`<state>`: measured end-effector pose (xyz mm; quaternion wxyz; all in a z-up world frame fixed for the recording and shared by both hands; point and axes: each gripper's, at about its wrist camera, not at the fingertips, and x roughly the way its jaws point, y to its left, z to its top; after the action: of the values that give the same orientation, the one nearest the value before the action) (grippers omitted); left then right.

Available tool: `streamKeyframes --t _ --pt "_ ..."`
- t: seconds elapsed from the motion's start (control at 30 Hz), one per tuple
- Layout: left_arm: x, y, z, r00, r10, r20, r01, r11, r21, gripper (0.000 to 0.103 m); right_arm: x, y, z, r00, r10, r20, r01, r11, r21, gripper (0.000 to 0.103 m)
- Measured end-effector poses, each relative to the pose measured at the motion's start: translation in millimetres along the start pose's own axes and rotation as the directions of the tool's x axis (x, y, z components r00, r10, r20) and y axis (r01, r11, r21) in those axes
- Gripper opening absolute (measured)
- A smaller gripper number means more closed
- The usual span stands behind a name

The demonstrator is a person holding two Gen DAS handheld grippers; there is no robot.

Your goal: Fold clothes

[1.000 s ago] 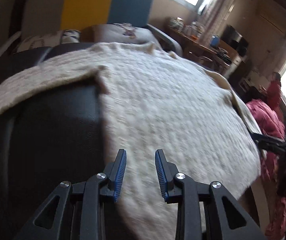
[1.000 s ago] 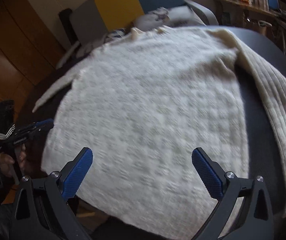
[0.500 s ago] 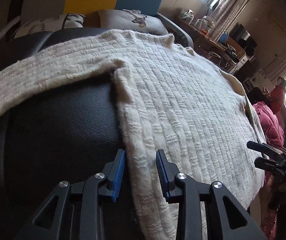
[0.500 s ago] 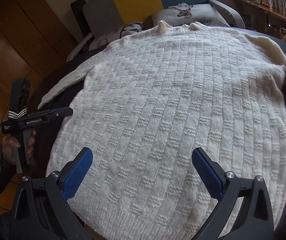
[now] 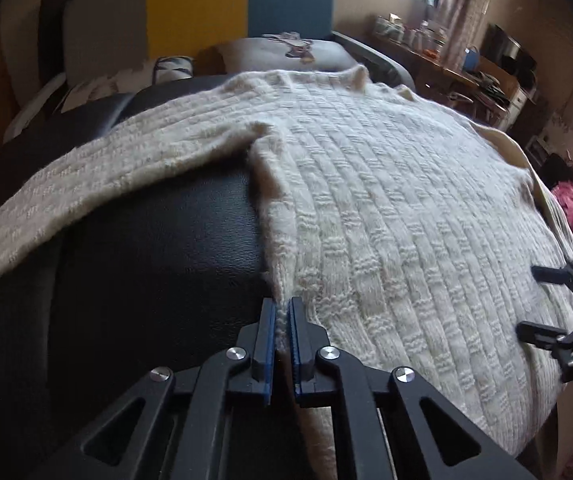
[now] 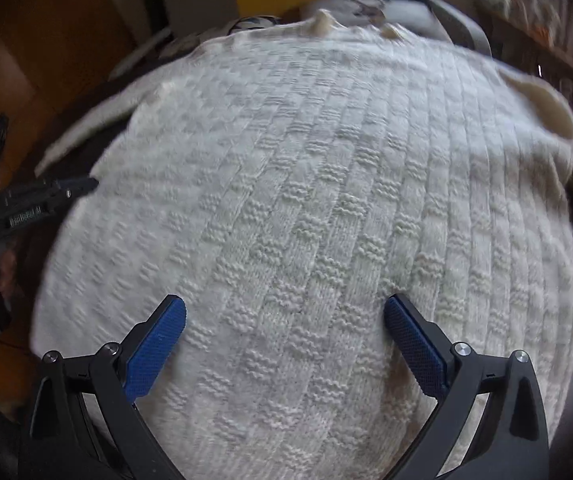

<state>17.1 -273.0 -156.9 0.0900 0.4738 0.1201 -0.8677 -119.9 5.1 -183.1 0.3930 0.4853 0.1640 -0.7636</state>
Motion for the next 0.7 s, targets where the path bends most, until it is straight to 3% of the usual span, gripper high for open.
streamKeyframes --t 0.1,0.17,0.3,0.37,0.53,0.7 --pt "-11.1 6.5 6.0 0.997 -0.079 0.004 0.079 0.994 -0.079 0.016 -0.2 3.1 2.5 1.0 -0.012 -0.004 0.012 1.0 -0.017 0.103" --pt "-24.1 3.7 10.6 0.993 -0.101 0.064 0.107 0.99 -0.096 0.017 -6.4 -0.3 8.5 1.0 0.01 -0.005 -0.01 1.0 0.014 0.103" --pt "-44.5 -12.4 22.4 0.974 -0.158 0.164 0.169 0.984 -0.053 0.019 -23.0 -3.5 26.1 0.998 0.026 0.05 -0.028 0.999 0.024 0.103" --pt "-36.8 -27.3 28.6 0.975 -0.171 0.144 0.176 0.984 -0.021 0.019 -20.6 -7.5 34.9 0.998 0.018 0.055 -0.019 1.0 0.023 0.103" --pt "23.3 -49.0 27.4 0.993 -0.104 -0.053 0.105 0.994 0.021 0.019 8.9 -25.4 44.1 0.997 -0.077 -0.008 0.078 0.996 0.039 0.103" --pt "21.3 -47.5 26.6 0.993 -0.114 -0.005 0.114 0.992 0.046 0.019 15.2 -45.4 28.5 0.996 -0.083 0.02 0.082 0.996 0.042 0.103"
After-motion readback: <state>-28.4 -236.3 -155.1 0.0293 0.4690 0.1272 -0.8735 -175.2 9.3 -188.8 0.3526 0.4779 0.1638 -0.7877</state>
